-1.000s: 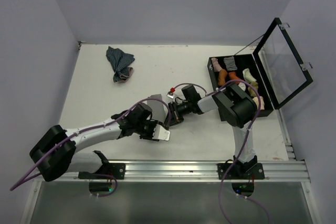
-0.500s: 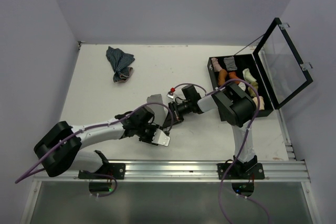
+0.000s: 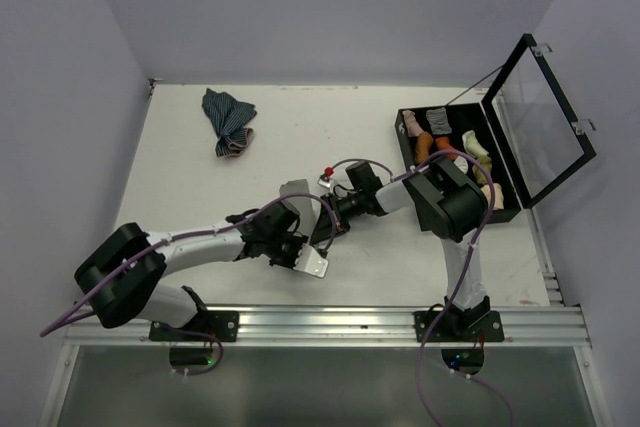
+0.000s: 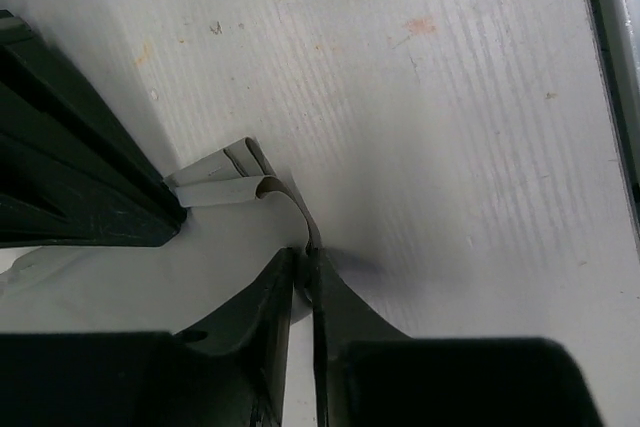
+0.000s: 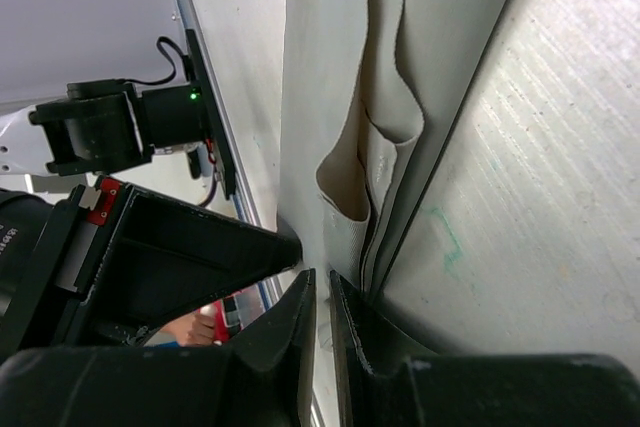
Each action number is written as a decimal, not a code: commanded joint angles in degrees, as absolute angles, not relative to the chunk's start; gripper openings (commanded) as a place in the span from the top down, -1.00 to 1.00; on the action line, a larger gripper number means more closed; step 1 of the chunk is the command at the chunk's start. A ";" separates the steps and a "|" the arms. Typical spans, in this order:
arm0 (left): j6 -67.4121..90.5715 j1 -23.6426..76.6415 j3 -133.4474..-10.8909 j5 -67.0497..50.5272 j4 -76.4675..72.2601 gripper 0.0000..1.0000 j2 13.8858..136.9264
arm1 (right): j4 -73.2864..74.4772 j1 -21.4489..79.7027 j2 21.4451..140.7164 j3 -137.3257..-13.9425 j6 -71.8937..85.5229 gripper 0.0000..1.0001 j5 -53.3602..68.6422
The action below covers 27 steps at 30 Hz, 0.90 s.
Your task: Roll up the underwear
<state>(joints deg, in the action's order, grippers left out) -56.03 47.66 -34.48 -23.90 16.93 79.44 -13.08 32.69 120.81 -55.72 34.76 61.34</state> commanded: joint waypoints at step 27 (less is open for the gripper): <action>-47.81 42.54 -44.82 -31.29 27.07 1.00 84.81 | 0.36 30.85 114.87 -65.39 24.77 0.55 57.75</action>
